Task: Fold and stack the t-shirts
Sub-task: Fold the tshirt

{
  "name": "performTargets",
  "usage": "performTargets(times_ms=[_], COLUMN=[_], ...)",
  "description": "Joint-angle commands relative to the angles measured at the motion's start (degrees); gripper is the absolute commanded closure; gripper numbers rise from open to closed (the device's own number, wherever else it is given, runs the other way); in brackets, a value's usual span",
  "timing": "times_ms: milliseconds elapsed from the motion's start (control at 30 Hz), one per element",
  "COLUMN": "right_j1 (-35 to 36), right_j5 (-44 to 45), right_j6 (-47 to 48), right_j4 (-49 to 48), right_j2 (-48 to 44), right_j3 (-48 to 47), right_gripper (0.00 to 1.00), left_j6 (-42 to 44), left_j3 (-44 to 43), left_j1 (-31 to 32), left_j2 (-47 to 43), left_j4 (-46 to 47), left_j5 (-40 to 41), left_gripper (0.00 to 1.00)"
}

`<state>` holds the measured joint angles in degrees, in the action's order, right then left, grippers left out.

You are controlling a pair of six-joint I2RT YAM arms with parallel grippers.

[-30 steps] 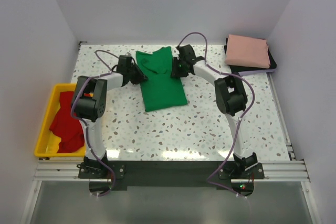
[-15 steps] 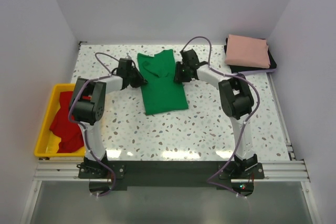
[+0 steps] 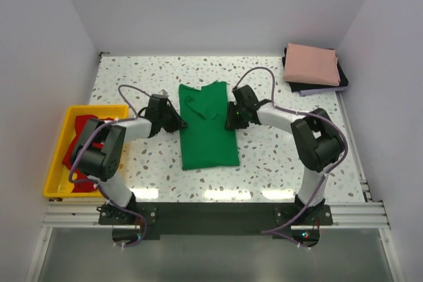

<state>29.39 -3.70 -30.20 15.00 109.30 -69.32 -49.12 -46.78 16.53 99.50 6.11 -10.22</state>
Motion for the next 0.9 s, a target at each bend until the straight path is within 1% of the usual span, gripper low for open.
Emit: performTargets(times_ms=[0, 100, 200, 267, 333, 367, 500, 600, 700, 733, 833, 867], right_j1=[1.28, 1.73, 1.64, 1.64, 1.55, 1.55, 1.46, 1.55, 1.55, 1.55, 2.08, 2.86], right_j5=[3.09, 1.69, 1.86, 2.04, 2.21, 2.38, 3.53, 3.53, 2.57, 1.26, -2.79, -3.58], right_j6=[-2.49, -3.46, -3.29, -2.77, -2.15, -1.80, -1.18, -1.01, -1.27, -1.53, -3.02, -3.98], right_j4=[2.75, 1.61, 2.22, 3.36, 4.59, 5.73, 8.11, 9.16, 8.73, 8.12, 6.36, 5.83], right_j2=[-5.48, -11.10, -13.05, -14.46, -15.07, -15.34, -17.80, -20.08, -23.33, -24.03, -27.46, -28.25], right_j3=[9.25, 14.36, 15.79, 15.36, 13.34, 12.03, 9.56, 9.29, 10.95, 11.66, 15.26, 17.18], right_gripper=[0.62, 0.61, 0.59, 0.57, 0.56, 0.56, 0.53, 0.53, 0.52, 0.53, 0.53, 0.53], left_j6=[0.08, -0.18, 0.52, 1.57, 2.62, 3.59, 5.53, 6.32, 6.15, 6.06, 4.92, 4.57], left_j3=[5.47, 10.38, 11.19, 10.40, 7.86, 6.72, 1.19, -0.84, -0.06, 0.37, 1.87, 2.83], left_j1=[1.04, 1.66, 1.66, 1.66, 1.57, 1.57, 1.40, 1.48, 1.92, 2.36, 6.30, 8.93], left_j2=[-4.13, -8.35, -11.61, -13.19, -14.07, -14.25, -15.57, -16.27, -17.85, -18.81, -20.22, -20.49], left_j4=[-3.39, -2.95, -3.90, -4.96, -6.02, -9.33, -11.91, -12.96, -12.35, -12.26, -11.47, -11.30], left_j5=[3.27, 2.75, 2.83, 3.01, 3.45, 3.80, 4.59, 2.32, -1.80, -2.52, -4.54, -4.63], left_gripper=[0.85, 0.85, 0.85, 0.84, 0.82, 0.80, 0.74, 0.73, 0.73, 0.73, 0.73, 0.73])
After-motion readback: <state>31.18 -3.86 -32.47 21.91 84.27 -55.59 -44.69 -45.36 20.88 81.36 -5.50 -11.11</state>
